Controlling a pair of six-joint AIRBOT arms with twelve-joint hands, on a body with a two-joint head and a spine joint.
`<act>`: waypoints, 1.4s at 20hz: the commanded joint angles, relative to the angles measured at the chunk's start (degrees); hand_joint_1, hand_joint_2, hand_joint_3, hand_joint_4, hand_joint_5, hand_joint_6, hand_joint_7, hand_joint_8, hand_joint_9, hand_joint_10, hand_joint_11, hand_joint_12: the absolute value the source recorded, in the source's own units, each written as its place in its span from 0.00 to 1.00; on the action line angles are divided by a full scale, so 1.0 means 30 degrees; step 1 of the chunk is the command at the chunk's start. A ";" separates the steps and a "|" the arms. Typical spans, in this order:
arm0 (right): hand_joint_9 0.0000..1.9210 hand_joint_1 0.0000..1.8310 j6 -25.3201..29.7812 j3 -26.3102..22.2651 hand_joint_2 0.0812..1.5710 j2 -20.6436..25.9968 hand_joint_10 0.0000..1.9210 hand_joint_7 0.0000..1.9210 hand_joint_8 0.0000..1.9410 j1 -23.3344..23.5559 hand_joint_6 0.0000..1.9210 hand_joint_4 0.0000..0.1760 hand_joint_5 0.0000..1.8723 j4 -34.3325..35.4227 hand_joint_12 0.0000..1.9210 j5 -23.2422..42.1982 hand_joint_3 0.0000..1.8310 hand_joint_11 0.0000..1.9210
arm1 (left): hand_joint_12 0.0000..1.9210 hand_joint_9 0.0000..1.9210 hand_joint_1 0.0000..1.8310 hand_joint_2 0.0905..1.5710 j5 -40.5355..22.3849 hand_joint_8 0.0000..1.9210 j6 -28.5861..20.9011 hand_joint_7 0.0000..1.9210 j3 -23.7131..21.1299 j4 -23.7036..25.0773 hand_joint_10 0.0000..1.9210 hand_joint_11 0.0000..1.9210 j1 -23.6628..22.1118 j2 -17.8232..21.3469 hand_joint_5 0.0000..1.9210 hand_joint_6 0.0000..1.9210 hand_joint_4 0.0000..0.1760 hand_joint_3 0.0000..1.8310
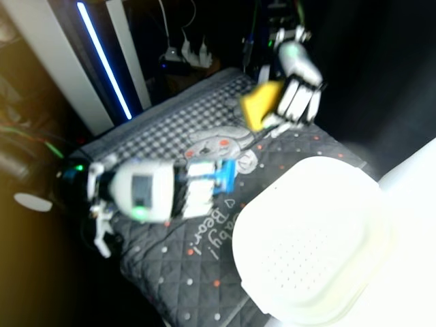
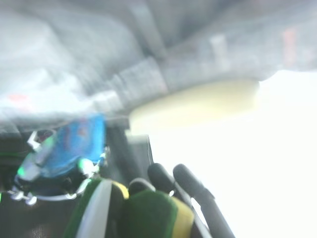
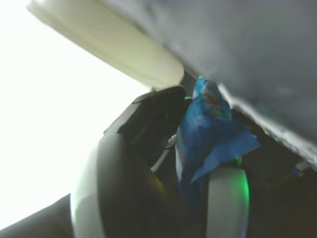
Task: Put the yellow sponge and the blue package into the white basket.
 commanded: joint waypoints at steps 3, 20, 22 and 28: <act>0.51 0.76 0.0099 0.0277 0.68 0.0272 0.61 0.55 0.45 0.1203 0.39 0.00 0.53 0.0414 0.52 0.2813 0.00 0.45 | 0.70 0.51 0.67 0.68 -0.1833 0.53 -0.0027 0.52 0.0485 0.0686 0.30 0.33 -0.1629 -0.0312 0.55 0.41 0.12 0.00; 0.54 0.81 -0.0040 1.1253 0.67 -0.6538 0.48 0.54 0.34 0.6289 0.45 0.00 0.53 0.1213 0.82 -0.7558 0.00 0.42 | 0.67 0.56 0.69 0.67 0.9804 0.53 -0.3129 0.56 1.2913 0.3325 0.38 0.45 -0.8102 -0.9510 0.54 0.35 0.00 0.00; 0.52 0.81 -0.0040 1.1792 0.68 -0.6865 0.50 0.53 0.36 0.6600 0.48 0.00 0.52 0.0666 0.81 -0.8494 0.00 0.43 | 0.70 0.57 0.69 0.68 1.0172 0.55 -0.3868 0.56 1.3503 0.3711 0.36 0.45 -0.8052 -0.9863 0.54 0.35 0.00 0.00; 0.03 0.47 -0.0029 1.1129 0.68 -0.6886 0.01 0.06 0.01 0.6627 0.07 0.70 0.19 -0.0128 0.06 -0.8576 0.00 0.01 | 0.45 0.28 0.54 0.70 1.0340 0.07 -0.3868 0.22 1.3489 0.3713 0.02 0.17 -0.7586 -0.9831 0.25 0.07 0.31 0.00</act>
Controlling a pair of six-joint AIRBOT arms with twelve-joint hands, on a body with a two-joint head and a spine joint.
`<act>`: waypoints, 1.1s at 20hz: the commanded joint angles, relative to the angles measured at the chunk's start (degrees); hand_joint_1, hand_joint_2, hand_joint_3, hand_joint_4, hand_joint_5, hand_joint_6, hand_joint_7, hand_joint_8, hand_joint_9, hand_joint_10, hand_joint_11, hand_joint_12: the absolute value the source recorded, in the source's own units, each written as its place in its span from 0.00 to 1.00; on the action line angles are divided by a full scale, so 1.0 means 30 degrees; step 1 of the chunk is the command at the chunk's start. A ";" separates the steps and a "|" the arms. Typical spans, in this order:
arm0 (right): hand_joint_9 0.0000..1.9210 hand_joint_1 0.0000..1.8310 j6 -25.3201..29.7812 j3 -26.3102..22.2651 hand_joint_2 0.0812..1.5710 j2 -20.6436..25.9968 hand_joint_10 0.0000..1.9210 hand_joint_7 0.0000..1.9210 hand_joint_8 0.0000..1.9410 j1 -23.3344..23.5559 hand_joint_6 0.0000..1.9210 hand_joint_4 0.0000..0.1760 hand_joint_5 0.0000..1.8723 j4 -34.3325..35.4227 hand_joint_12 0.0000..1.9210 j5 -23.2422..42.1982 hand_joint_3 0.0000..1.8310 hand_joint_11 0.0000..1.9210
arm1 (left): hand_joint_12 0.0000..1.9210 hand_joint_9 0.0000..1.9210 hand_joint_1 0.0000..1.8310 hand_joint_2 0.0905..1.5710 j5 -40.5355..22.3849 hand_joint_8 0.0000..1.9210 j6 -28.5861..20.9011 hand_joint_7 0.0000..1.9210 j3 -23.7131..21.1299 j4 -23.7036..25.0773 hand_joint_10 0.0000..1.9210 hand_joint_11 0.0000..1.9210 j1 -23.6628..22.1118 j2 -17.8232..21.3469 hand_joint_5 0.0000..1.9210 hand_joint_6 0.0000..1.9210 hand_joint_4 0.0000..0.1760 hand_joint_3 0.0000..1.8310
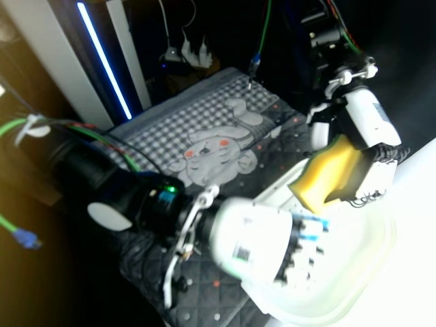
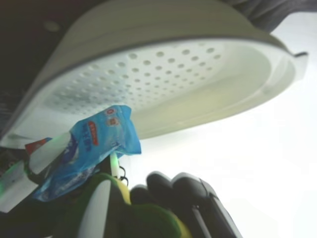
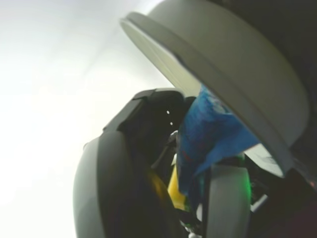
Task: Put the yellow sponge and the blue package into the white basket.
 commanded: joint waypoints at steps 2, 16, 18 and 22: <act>0.00 0.43 0.0124 -0.0342 0.64 0.0429 0.00 0.00 0.00 0.0344 0.00 0.99 0.12 0.0363 0.00 0.2605 0.00 0.00 | 0.51 0.20 0.51 0.68 -0.1981 0.00 -0.0123 0.12 -0.0195 -0.0241 0.00 0.09 0.0061 0.0509 0.16 0.00 0.44 0.00; 0.00 0.35 0.0346 -0.7821 0.58 0.6984 0.00 0.00 0.00 -0.3189 0.00 1.00 0.02 0.0535 0.00 1.0344 0.00 0.00 | 0.31 0.09 0.38 0.60 -0.9023 0.00 0.2151 0.09 -0.9897 -0.0327 0.00 0.00 0.3480 0.8290 0.08 0.00 1.00 0.00; 0.00 0.33 0.0344 -0.8699 0.57 0.7744 0.00 0.00 0.00 -0.4199 0.00 1.00 0.03 0.1029 0.00 1.1597 0.00 0.00 | 0.29 0.08 0.39 0.59 -1.0474 0.00 0.2264 0.08 -1.1121 -0.0516 0.00 0.00 0.4439 0.9331 0.08 0.00 1.00 0.00; 0.00 0.33 0.0344 -1.0284 0.58 0.8970 0.00 0.00 0.00 -0.6094 0.00 1.00 0.02 0.1663 0.00 1.3505 0.00 0.00 | 0.32 0.06 0.35 0.57 -1.3463 0.00 0.2403 0.06 -1.3239 -0.1496 0.00 0.00 0.6667 1.1155 0.08 0.00 0.98 0.00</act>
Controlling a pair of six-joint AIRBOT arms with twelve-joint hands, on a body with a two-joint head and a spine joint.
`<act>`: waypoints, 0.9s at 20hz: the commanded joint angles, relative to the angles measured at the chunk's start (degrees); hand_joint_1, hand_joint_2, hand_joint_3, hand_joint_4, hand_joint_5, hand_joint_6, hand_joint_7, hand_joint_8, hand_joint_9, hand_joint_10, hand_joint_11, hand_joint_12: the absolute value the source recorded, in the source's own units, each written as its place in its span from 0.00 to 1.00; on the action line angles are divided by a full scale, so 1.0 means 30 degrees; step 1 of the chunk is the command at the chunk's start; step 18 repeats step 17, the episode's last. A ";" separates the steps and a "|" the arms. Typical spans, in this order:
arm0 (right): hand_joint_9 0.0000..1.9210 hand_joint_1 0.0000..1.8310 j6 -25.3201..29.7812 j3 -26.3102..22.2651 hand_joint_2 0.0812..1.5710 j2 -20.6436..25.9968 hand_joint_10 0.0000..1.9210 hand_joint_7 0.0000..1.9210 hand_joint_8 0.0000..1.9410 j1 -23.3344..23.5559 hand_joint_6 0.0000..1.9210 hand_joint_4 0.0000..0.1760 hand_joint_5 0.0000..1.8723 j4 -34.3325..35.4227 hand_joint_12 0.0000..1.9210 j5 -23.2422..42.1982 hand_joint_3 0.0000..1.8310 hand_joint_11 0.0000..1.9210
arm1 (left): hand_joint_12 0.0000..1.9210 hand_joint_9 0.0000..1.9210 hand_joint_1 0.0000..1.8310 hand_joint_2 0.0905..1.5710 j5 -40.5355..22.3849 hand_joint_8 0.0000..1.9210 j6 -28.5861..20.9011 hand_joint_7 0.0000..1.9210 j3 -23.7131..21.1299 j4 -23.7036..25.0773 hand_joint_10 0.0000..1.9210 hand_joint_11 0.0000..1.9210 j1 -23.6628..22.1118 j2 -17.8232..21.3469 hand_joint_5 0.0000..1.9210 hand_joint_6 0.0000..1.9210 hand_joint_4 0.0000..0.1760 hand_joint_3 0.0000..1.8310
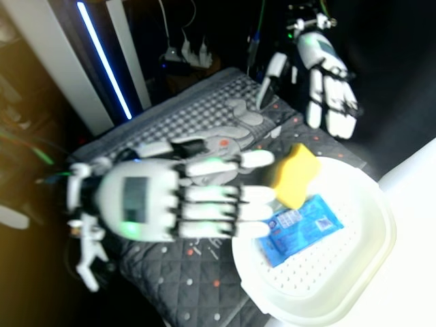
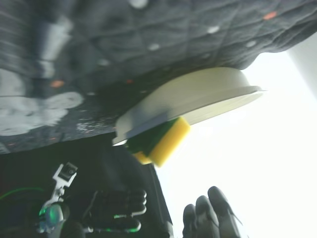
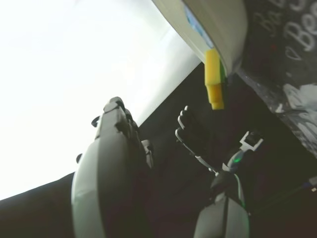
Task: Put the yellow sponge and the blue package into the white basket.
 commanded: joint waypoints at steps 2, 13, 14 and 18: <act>0.00 0.38 0.0118 -0.0699 0.56 0.0903 0.00 0.00 0.00 -0.1089 0.01 1.00 0.04 0.1201 0.00 0.4054 0.00 0.00 | 0.19 0.03 0.39 0.57 -0.4547 0.00 -0.0009 0.03 -0.0838 -0.1130 0.01 0.00 0.1303 0.1076 0.08 0.00 0.84 0.00; 0.00 0.36 0.0122 -0.5240 0.57 0.3202 0.00 0.01 0.00 -0.8765 0.00 1.00 0.03 0.4350 0.00 0.9631 0.00 0.00 | 0.37 0.07 0.25 0.67 -1.3640 0.00 0.0808 0.06 -0.5563 -0.6235 0.00 0.00 1.0465 0.3645 0.05 0.00 0.56 0.00; 0.00 0.39 0.0122 -0.5345 0.55 0.3166 0.00 0.03 0.01 -0.8904 0.01 1.00 0.06 0.4369 0.00 0.9703 0.00 0.00 | 0.40 0.06 0.18 0.68 -1.4088 0.00 0.0807 0.05 -0.5709 -0.6566 0.00 0.00 1.0848 0.3645 0.04 0.00 0.55 0.00; 0.00 0.37 0.0122 -0.5498 0.56 0.2958 0.00 0.01 0.00 -0.9027 0.00 1.00 0.05 0.4371 0.00 0.9866 0.01 0.00 | 0.35 0.05 0.17 0.68 -1.5763 0.00 0.0807 0.04 -0.6224 -0.7127 0.00 0.00 1.2004 0.3662 0.04 0.00 0.53 0.00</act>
